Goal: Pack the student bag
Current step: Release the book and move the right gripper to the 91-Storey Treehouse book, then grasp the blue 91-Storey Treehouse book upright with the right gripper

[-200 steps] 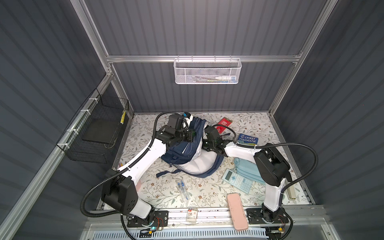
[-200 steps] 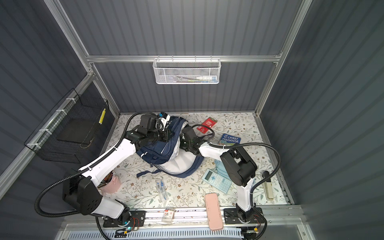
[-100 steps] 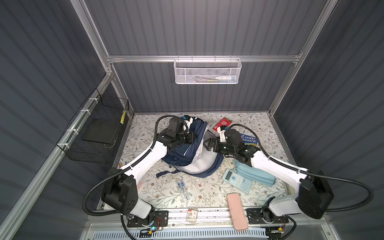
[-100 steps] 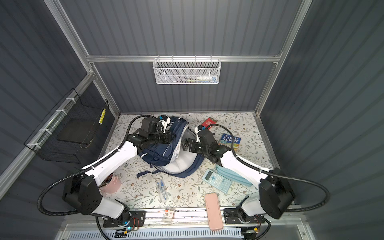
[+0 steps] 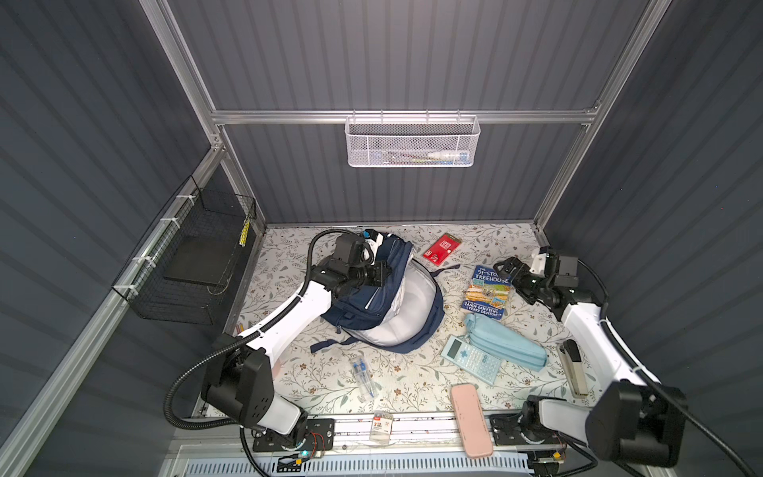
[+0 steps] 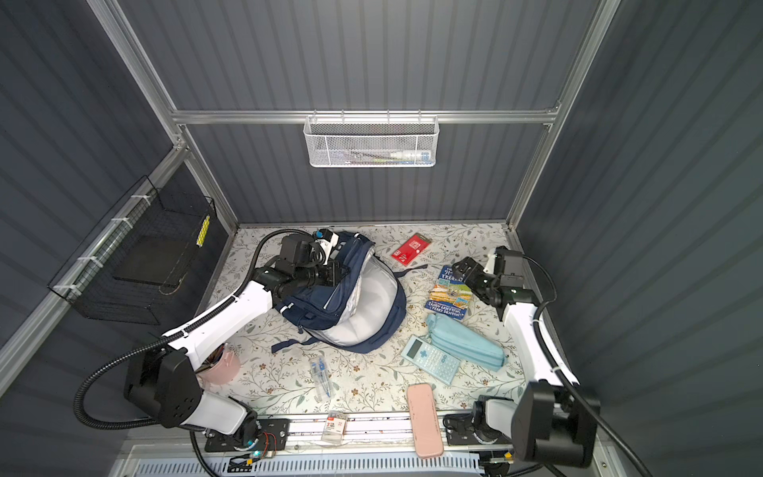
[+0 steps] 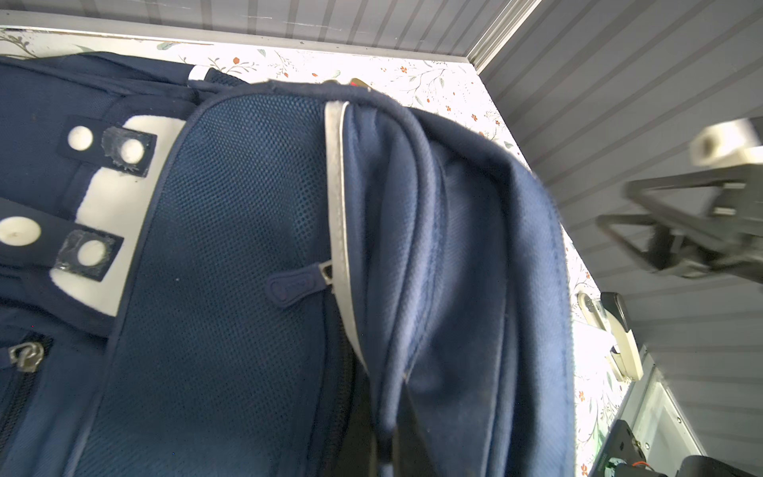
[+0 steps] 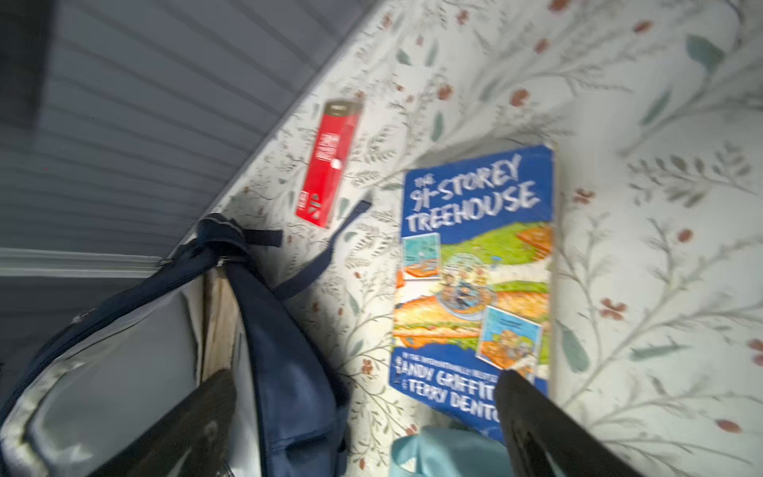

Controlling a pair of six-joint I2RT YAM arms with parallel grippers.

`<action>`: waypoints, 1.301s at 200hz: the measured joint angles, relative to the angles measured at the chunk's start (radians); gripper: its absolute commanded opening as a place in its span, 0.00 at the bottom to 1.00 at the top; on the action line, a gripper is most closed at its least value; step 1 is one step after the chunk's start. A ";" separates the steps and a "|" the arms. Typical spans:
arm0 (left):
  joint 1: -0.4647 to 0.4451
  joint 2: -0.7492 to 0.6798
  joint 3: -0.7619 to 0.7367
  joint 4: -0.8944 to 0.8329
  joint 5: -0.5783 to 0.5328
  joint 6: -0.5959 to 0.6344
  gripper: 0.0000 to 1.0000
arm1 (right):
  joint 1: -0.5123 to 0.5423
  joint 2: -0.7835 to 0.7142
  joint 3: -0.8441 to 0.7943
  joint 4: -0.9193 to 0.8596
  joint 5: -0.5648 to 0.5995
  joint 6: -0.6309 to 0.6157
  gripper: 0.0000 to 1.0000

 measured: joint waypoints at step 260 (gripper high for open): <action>0.004 -0.013 -0.058 0.061 0.075 -0.059 0.00 | -0.094 0.611 0.259 -0.134 -0.153 -0.212 0.06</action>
